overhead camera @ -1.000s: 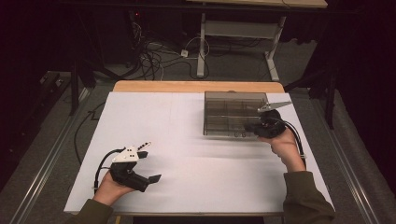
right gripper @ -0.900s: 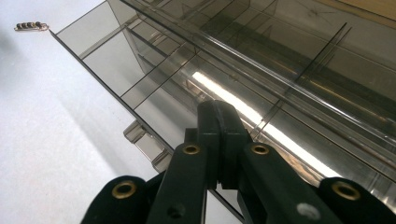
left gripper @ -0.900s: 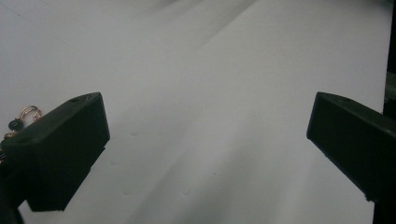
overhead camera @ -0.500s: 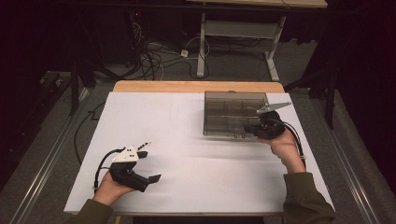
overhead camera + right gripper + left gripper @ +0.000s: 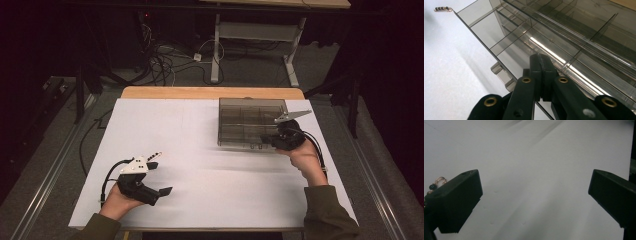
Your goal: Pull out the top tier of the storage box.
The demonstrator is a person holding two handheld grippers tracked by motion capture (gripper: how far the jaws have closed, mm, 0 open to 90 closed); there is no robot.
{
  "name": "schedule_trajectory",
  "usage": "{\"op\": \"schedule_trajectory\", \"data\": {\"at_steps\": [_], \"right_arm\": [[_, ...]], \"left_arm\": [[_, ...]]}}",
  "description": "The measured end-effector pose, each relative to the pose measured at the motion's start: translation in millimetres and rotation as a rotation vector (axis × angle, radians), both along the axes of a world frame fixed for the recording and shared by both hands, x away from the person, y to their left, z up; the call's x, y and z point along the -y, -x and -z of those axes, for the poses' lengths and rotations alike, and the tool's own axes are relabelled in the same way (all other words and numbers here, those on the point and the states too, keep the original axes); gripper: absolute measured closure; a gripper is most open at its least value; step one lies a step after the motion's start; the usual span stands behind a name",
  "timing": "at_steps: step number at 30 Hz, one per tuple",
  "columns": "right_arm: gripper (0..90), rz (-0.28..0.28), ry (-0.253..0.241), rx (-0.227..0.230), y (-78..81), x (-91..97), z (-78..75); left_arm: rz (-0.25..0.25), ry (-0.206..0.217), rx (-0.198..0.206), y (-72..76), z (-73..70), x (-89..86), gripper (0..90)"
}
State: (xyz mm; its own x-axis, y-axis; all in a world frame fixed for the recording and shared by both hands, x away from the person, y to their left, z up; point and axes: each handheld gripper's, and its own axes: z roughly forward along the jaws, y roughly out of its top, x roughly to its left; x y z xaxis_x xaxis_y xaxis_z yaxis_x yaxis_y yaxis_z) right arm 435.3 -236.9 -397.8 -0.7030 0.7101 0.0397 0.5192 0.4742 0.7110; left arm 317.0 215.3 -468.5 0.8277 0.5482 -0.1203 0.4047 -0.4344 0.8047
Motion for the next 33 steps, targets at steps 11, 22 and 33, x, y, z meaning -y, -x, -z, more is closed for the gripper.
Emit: {"op": "schedule_trajectory", "data": {"at_steps": [11,22,33], "right_arm": [[90.0,-0.012,0.007,-0.002,1.6,0.8,-0.1],[90.0,-0.02,0.014,-0.004,3.4,1.2,-0.2],[90.0,-0.027,0.023,-0.01,5.4,2.0,-0.6]], "left_arm": [[-0.001,-0.001,-0.001,-0.1,0.0,-0.3,0.0],[0.0,-0.001,-0.001,-0.1,-0.1,-0.4,0.0],[0.001,0.001,-0.001,0.1,-0.1,-0.2,0.0]]}}
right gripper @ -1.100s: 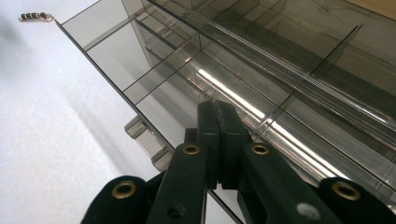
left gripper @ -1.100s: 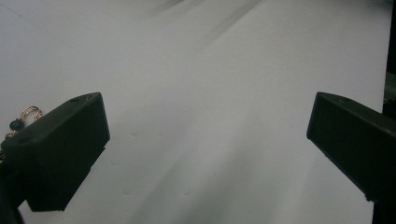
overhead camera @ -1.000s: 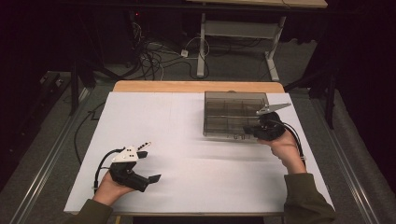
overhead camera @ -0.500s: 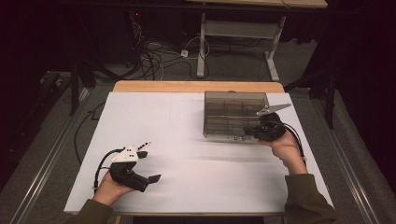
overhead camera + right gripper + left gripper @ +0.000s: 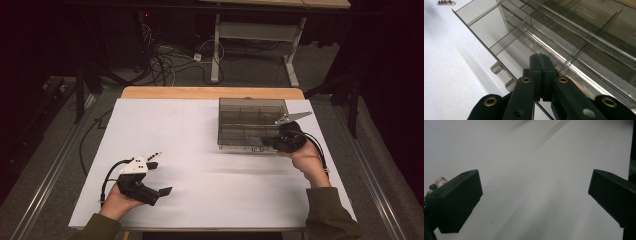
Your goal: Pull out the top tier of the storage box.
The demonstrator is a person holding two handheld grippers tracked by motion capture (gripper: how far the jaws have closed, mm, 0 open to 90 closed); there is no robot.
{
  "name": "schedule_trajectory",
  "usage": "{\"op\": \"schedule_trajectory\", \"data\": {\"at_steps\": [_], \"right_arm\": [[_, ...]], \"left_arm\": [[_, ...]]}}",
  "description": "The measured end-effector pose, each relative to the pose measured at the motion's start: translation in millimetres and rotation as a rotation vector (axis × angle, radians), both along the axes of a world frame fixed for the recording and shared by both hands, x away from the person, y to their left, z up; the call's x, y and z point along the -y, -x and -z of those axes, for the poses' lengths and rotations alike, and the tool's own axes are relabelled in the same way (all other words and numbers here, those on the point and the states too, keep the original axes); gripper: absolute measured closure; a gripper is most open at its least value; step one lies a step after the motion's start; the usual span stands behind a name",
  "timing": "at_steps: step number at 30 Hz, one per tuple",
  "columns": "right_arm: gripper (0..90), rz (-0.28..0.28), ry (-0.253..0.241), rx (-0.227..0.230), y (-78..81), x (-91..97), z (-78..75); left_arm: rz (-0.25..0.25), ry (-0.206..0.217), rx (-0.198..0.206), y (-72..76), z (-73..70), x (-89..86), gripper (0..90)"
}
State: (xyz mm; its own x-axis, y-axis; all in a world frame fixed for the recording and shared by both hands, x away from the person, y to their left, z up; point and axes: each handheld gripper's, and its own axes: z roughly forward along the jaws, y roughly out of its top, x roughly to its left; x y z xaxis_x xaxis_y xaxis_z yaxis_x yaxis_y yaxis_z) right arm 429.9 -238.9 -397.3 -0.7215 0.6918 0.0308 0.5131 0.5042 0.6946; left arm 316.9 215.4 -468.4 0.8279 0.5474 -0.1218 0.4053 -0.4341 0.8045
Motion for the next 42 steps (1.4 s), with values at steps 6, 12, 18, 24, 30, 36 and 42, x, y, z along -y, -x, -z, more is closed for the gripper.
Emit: {"op": "schedule_trajectory", "data": {"at_steps": [6,12,18,24,30,36,42], "right_arm": [[90.0,-0.007,0.009,-0.003,1.5,-1.6,0.5],[90.0,-0.011,0.014,-0.005,2.4,-1.4,0.4],[90.0,-0.014,0.02,-0.01,3.8,-1.5,0.2],[90.0,-0.021,0.024,-0.012,4.6,-1.2,0.2],[90.0,-0.023,0.027,-0.015,5.6,-0.9,0.6],[90.0,-0.029,0.028,-0.017,7.5,-2.3,0.1],[90.0,-0.004,0.002,0.02,8.4,4.2,-6.1]], "left_arm": [[0.0,0.0,0.0,0.0,0.0,-0.1,0.0],[0.0,0.0,0.001,0.1,-0.1,-0.2,0.0],[0.0,0.0,0.0,0.1,-0.1,-0.1,0.0],[0.0,0.002,0.0,0.3,-0.2,-0.2,0.0],[0.0,0.0,0.0,0.1,-0.1,-0.2,0.0],[0.0,0.001,0.0,0.2,-0.2,-0.3,0.0],[-0.001,0.001,0.001,0.3,-0.5,-0.6,0.0]]}}
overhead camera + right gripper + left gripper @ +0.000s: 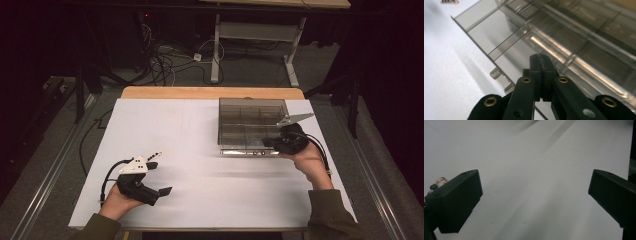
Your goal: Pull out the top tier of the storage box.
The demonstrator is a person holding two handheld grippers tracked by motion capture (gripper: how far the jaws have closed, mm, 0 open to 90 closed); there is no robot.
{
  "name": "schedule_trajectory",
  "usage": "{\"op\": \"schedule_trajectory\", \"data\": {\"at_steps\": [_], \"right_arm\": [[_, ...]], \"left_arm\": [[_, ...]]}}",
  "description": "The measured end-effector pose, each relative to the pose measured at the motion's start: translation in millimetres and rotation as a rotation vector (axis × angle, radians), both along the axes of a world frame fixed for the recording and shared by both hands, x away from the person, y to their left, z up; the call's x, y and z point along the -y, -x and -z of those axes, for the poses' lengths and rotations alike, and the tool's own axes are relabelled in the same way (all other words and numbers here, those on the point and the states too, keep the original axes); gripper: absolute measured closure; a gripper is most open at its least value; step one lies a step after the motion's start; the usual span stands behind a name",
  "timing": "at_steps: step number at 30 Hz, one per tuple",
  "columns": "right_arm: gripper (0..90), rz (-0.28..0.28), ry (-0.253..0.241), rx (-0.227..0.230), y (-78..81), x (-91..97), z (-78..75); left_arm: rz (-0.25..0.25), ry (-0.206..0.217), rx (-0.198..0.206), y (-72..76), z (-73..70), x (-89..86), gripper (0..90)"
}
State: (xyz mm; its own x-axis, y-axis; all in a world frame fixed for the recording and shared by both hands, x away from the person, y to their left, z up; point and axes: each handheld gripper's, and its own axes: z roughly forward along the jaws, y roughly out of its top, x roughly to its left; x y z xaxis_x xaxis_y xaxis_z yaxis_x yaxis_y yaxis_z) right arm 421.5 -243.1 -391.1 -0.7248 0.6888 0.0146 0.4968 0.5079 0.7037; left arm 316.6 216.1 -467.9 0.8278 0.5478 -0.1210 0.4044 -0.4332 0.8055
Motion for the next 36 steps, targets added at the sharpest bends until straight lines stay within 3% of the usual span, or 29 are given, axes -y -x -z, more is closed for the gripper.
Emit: {"op": "schedule_trajectory", "data": {"at_steps": [8,36], "right_arm": [[90.0,0.039,-0.01,-0.003,0.3,17.0,-1.2],[90.0,0.019,0.007,-0.036,1.7,13.6,6.6]], "left_arm": [[0.0,-0.001,-0.001,-0.1,0.1,0.3,0.0],[-0.001,0.0,0.001,0.0,-0.1,-0.2,0.0]]}}
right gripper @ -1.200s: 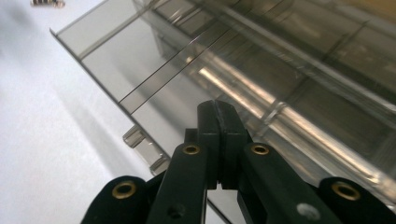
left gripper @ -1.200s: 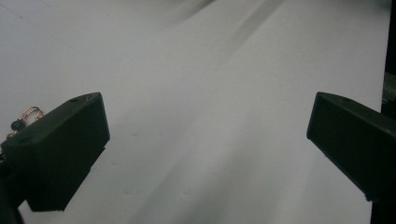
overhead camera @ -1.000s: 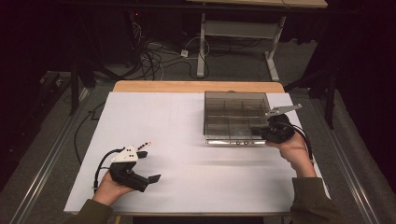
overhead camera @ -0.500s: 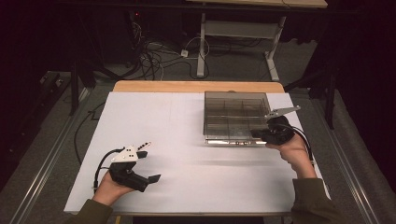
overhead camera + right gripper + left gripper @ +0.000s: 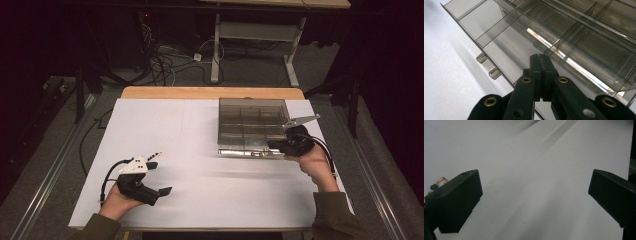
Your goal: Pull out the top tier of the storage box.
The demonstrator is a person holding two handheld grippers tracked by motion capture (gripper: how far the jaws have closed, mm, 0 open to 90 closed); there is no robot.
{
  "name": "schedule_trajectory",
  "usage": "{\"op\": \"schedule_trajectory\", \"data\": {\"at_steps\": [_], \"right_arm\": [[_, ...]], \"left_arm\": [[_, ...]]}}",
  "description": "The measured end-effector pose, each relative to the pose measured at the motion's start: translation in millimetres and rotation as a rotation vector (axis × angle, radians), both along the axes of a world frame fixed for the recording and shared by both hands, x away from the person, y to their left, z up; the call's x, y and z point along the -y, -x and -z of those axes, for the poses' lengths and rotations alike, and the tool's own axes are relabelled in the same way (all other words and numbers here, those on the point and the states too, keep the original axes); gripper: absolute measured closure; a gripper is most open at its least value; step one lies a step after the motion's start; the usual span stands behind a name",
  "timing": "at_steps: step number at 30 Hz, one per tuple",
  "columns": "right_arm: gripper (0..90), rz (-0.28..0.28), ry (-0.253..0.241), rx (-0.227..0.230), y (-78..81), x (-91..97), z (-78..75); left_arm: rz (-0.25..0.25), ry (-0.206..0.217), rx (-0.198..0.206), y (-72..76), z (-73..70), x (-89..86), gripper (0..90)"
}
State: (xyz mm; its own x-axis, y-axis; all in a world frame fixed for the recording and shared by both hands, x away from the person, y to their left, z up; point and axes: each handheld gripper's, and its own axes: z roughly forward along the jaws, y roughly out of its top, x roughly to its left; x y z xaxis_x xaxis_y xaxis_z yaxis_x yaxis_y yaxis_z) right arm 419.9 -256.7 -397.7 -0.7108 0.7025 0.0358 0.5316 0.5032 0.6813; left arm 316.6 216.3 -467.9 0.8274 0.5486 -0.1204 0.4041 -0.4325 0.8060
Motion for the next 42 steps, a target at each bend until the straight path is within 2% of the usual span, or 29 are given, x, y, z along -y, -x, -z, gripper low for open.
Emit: {"op": "schedule_trajectory", "data": {"at_steps": [7,15,24,32,36,42], "right_arm": [[90.0,0.002,-0.004,0.005,-0.1,1.4,-0.7],[90.0,0.023,-0.056,0.037,5.9,9.5,-11.2],[73.7,0.007,-0.095,0.067,26.9,14.2,-21.6],[58.8,-0.005,-0.118,0.086,43.5,17.2,-21.2],[55.3,-0.022,-0.134,0.1,51.8,18.7,-18.2],[52.3,-0.043,-0.132,0.106,63.8,18.9,-14.1]], "left_arm": [[0.001,0.0,0.0,0.1,0.0,0.0,0.0],[0.001,0.0,-0.001,-0.2,0.2,0.4,0.0],[0.005,-0.003,0.001,0.1,-0.4,2.9,0.0],[0.008,-0.006,0.003,0.4,-0.6,4.3,0.0],[0.01,-0.008,0.003,0.4,-0.6,5.0,0.0],[0.01,-0.006,0.003,0.7,-0.7,4.3,0.0]]}}
